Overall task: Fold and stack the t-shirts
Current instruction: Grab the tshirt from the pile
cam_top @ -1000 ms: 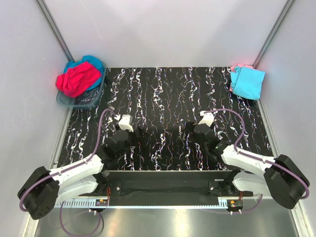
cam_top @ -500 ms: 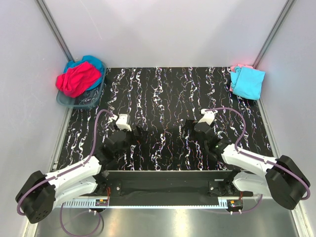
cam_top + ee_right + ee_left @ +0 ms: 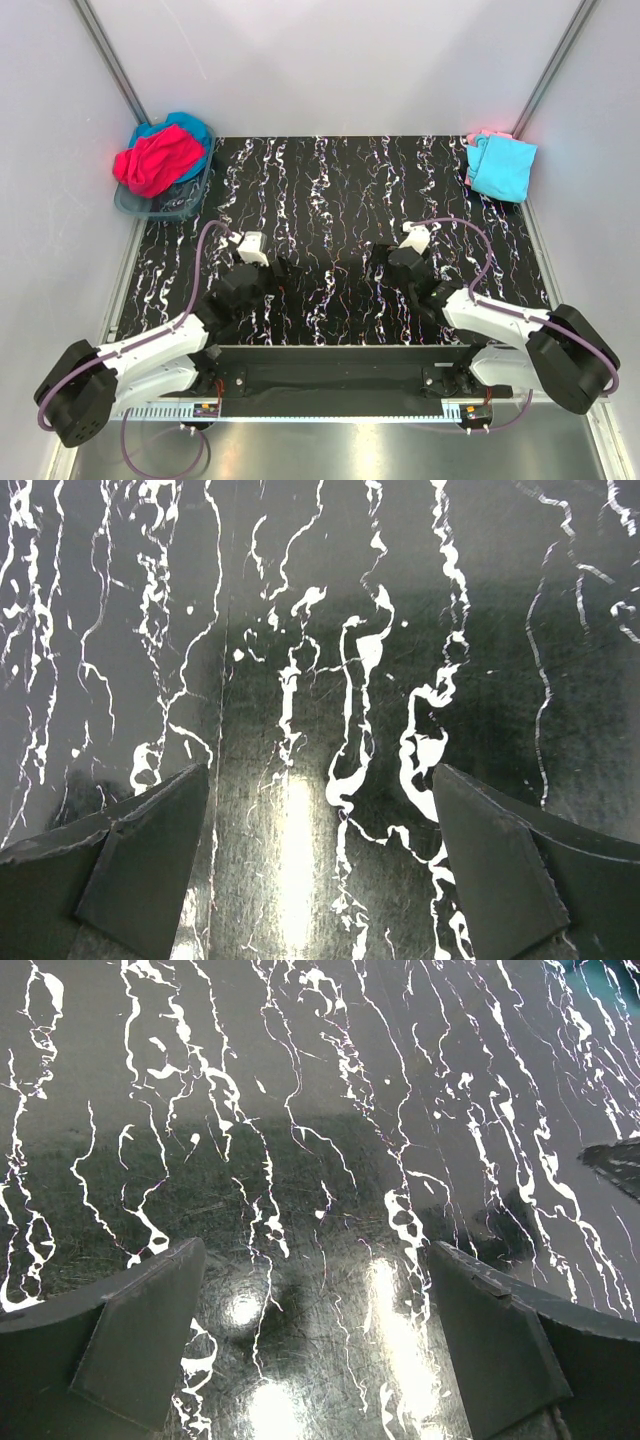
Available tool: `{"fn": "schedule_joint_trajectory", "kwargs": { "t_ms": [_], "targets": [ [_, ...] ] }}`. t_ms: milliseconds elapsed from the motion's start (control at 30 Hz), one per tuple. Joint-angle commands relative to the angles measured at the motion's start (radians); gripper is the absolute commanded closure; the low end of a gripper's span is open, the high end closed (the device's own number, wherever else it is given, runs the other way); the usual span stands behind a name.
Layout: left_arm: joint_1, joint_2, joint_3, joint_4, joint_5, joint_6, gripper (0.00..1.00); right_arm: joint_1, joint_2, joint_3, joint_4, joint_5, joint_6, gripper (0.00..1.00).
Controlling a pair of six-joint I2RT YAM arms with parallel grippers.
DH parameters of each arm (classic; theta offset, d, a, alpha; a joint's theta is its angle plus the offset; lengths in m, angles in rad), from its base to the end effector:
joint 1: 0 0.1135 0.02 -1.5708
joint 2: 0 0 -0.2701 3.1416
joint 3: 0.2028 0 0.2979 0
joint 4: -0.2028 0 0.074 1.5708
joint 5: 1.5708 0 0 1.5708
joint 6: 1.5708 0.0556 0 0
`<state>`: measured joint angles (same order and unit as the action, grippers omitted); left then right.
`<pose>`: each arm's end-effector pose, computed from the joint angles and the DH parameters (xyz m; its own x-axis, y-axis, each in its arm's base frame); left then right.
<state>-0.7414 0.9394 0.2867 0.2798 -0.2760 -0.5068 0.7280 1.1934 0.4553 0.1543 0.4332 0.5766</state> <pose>0.1928 -0.1560 0.1555 -0.4595 -0.2125 -0.8624 0.2740 0.8897 -0.3652 0.2250 0.1692 0.1440 -0.5316 0.1890 -0.8256 -0.0627 0.9633 0.2609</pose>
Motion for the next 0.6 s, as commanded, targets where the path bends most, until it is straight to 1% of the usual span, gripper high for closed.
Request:
{"fn": "schedule_joint_trajectory", "kwargs": {
  "t_ms": [0,233,367,433,467,533,567],
  "targets": [
    [0.002,-0.002,0.023,0.05,-0.003,-0.009,0.01,0.01,0.015,0.046,0.036,-0.011,0.017,0.0],
    [0.002,0.003,0.035,0.029,-0.023,-0.004,0.01,0.008,0.009,0.045,0.033,-0.013,0.031,0.0],
    [0.005,-0.05,0.016,0.032,-0.097,-0.013,0.01,0.01,0.0,0.045,0.034,-0.051,0.051,0.0],
    [0.008,-0.071,0.002,0.048,-0.167,-0.07,0.01,0.008,-0.018,0.036,0.036,-0.067,0.061,0.0],
    [0.011,-0.074,-0.004,0.068,-0.202,-0.091,0.01,0.01,-0.028,0.031,0.04,-0.07,0.065,0.0],
    [0.03,-0.051,-0.02,0.174,-0.224,-0.146,0.01,0.01,-0.052,0.014,0.051,-0.077,0.074,0.0],
    [0.034,-0.033,0.009,0.243,-0.232,-0.153,0.01,0.01,-0.06,0.007,0.053,-0.08,0.074,0.0]
  ]
}}
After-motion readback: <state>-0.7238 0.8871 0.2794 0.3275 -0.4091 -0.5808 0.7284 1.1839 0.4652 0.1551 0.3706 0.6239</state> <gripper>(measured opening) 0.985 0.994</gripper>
